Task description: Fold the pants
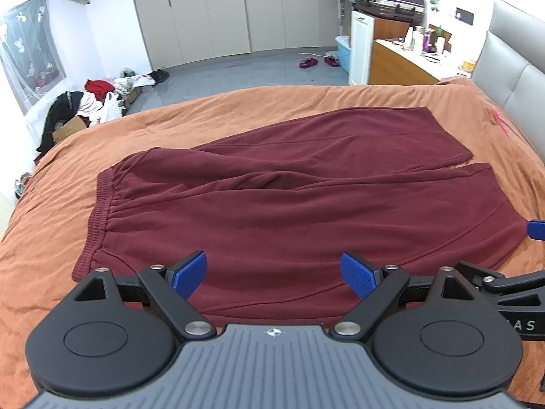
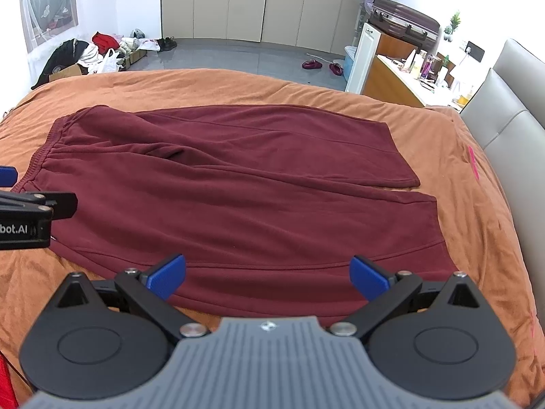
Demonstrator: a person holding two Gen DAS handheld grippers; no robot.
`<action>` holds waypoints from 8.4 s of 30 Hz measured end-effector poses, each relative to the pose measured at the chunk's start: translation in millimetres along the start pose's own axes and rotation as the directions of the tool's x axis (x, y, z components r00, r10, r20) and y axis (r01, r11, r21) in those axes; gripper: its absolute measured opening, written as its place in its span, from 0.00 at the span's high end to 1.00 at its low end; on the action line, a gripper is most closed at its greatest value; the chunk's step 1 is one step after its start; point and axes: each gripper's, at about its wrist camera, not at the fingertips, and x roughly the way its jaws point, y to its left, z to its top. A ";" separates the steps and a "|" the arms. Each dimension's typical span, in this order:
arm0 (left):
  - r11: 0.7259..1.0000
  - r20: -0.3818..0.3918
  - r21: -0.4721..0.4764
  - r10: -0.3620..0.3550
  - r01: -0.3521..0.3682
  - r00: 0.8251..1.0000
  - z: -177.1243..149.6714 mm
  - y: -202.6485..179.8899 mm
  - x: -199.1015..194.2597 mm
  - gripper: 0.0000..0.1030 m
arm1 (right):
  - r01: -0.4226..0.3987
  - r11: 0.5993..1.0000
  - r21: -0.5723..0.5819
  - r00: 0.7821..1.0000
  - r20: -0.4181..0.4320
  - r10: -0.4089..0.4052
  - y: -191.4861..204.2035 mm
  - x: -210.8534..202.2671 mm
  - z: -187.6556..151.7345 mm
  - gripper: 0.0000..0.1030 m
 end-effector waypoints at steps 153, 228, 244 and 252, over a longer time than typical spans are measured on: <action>0.704 0.328 -0.693 0.115 0.156 0.938 -2.9 322.9 139.5 0.93 | -0.119 0.841 0.528 0.938 0.338 -0.080 -302.4 186.0 159.3 0.98; 0.876 0.128 -0.336 -0.322 0.347 0.938 -41.7 164.0 223.7 0.12 | 0.002 0.692 -0.722 0.993 0.082 0.082 83.2 450.5 263.1 0.53; 0.833 0.180 -0.462 -0.248 0.304 0.952 -65.2 198.4 173.9 0.12 | -0.092 0.985 0.145 0.971 0.234 0.056 -154.9 355.6 195.0 0.16; 0.813 0.130 -0.523 -0.219 0.254 0.967 -79.8 215.2 183.3 0.12 | -0.154 0.785 0.600 0.988 0.100 0.117 -266.3 374.7 90.9 0.20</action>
